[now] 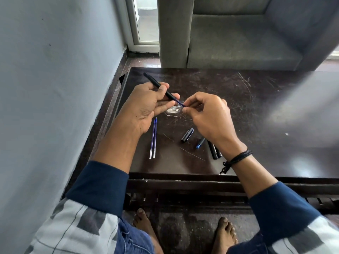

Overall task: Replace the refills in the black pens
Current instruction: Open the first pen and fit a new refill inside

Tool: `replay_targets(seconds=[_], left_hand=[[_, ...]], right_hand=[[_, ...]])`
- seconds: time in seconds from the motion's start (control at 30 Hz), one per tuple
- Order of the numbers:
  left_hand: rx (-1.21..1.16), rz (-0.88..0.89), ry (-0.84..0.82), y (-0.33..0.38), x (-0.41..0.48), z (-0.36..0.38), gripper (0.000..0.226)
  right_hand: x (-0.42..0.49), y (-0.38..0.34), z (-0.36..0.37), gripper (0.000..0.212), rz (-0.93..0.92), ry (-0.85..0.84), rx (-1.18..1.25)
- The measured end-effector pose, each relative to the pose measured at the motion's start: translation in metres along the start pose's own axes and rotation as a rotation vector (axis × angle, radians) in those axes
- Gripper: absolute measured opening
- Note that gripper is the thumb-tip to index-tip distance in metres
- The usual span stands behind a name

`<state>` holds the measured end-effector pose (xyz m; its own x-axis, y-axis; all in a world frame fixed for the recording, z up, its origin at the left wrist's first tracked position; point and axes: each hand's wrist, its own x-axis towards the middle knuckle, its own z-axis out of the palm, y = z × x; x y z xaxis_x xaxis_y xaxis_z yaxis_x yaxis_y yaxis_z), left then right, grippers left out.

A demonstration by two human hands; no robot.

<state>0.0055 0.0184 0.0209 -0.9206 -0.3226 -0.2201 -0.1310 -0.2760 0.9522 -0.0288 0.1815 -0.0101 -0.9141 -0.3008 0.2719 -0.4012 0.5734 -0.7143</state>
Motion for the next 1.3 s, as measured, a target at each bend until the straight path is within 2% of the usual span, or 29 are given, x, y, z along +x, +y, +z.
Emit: replay_targets(seconds=[0.3, 0.63, 0.83, 1.0, 1.1, 1.2, 1.3], left_hand=[[0.008, -0.012, -0.020, 0.001, -0.003, 0.002, 0.015], [0.030, -0.068, -0.077, 0.002, -0.002, -0.002, 0.012], [0.056, -0.050, -0.078, 0.001, -0.002, -0.002, 0.012], [0.028, -0.009, -0.030, 0.005, -0.001, -0.005, 0.009], [-0.003, 0.007, 0.018, 0.009, 0.003, -0.013, 0.008], [-0.007, 0.010, 0.033, 0.010, 0.005, -0.018, 0.008], [-0.003, 0.004, 0.025, 0.009, 0.005, -0.016, 0.008]], right_hand=[[0.000, 0.000, 0.000, 0.012, -0.001, -0.018, 0.055], [0.000, 0.002, 0.003, 0.007, -0.010, 0.032, 0.082], [0.002, 0.003, 0.002, 0.010, 0.026, -0.009, 0.126], [0.009, 0.007, -0.010, 0.011, 0.053, -0.140, 0.119], [0.014, 0.014, -0.023, 0.009, 0.071, -0.172, -0.015], [0.014, 0.020, -0.033, 0.017, 0.078, -0.401, -0.300], [0.011, 0.022, -0.031, 0.022, 0.006, -0.642, -0.501]])
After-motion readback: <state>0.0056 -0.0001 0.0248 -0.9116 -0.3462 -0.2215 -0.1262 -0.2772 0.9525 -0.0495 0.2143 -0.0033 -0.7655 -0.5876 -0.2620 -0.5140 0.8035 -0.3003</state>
